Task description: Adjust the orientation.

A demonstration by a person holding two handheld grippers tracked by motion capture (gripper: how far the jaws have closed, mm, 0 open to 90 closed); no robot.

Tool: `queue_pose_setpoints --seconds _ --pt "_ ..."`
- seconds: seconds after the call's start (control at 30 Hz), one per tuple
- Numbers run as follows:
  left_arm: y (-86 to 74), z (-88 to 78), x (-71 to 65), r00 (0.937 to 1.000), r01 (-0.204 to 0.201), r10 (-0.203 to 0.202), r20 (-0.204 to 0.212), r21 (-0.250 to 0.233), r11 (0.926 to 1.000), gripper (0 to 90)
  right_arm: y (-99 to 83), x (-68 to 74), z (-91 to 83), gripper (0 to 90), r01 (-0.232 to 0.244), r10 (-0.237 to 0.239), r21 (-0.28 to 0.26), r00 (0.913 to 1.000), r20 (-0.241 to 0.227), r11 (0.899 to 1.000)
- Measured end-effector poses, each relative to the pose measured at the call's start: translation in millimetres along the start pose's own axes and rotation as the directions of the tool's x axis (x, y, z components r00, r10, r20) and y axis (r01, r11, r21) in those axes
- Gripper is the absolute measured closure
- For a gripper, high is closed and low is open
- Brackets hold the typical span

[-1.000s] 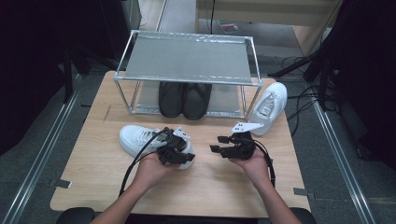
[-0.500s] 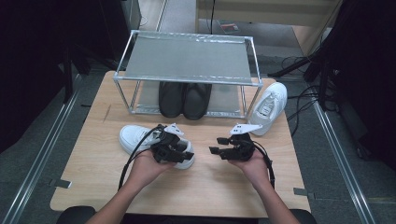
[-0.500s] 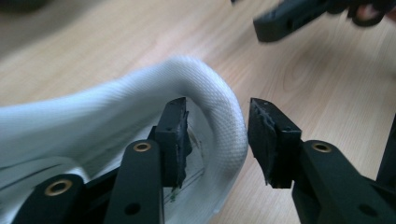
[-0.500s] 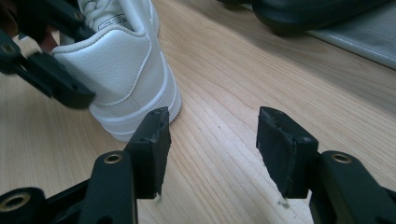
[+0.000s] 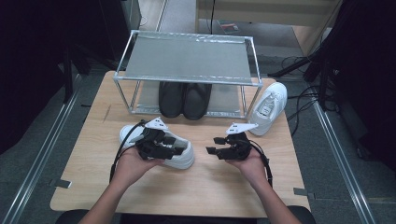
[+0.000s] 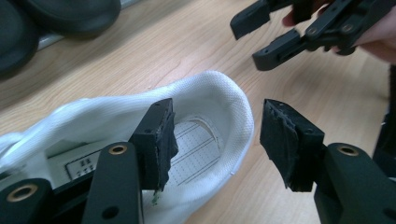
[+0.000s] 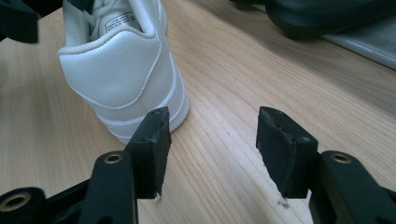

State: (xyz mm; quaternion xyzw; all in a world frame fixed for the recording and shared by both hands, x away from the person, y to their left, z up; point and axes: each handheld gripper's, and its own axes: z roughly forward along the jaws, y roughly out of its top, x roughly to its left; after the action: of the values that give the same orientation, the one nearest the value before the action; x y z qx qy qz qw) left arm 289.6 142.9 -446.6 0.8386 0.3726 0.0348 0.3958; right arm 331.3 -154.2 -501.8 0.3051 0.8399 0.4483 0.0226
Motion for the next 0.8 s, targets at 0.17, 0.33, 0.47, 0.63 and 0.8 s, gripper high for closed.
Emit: queue_pose_setpoints --seconds 0.17,0.33,0.47,0.63,0.8 --pt "-4.6 -8.0 3.6 0.9997 0.012 -0.013 -0.022 -0.017 0.9998 44.3 3.4 1.9 4.6 46.6 0.01 -0.01 0.01 0.9999 -0.008 1.0" --pt "-10.7 -16.8 10.1 0.9987 0.024 -0.025 -0.044 -0.025 0.9994 48.5 7.0 2.2 9.8 47.2 0.018 -0.018 0.015 0.9997 -0.017 1.0" --pt "-16.5 -25.1 14.4 0.9978 0.034 -0.037 -0.056 -0.057 0.9978 51.6 9.5 2.3 12.9 48.0 0.023 -0.023 0.02 0.9995 -0.02 1.0" --pt "-22.9 -33.5 18.9 0.9948 0.053 -0.058 -0.083 -0.057 0.9969 53.5 13.8 4.3 19.7 51.0 0.035 -0.035 0.02 0.9992 -0.022 0.999" --pt "-34.6 -37.9 22.9 0.9894 0.058 -0.066 -0.13 -0.067 0.9961 63.5 18.2 7.6 25.1 60.5 0.046 -0.046 0.019 0.9987 -0.024 0.999"
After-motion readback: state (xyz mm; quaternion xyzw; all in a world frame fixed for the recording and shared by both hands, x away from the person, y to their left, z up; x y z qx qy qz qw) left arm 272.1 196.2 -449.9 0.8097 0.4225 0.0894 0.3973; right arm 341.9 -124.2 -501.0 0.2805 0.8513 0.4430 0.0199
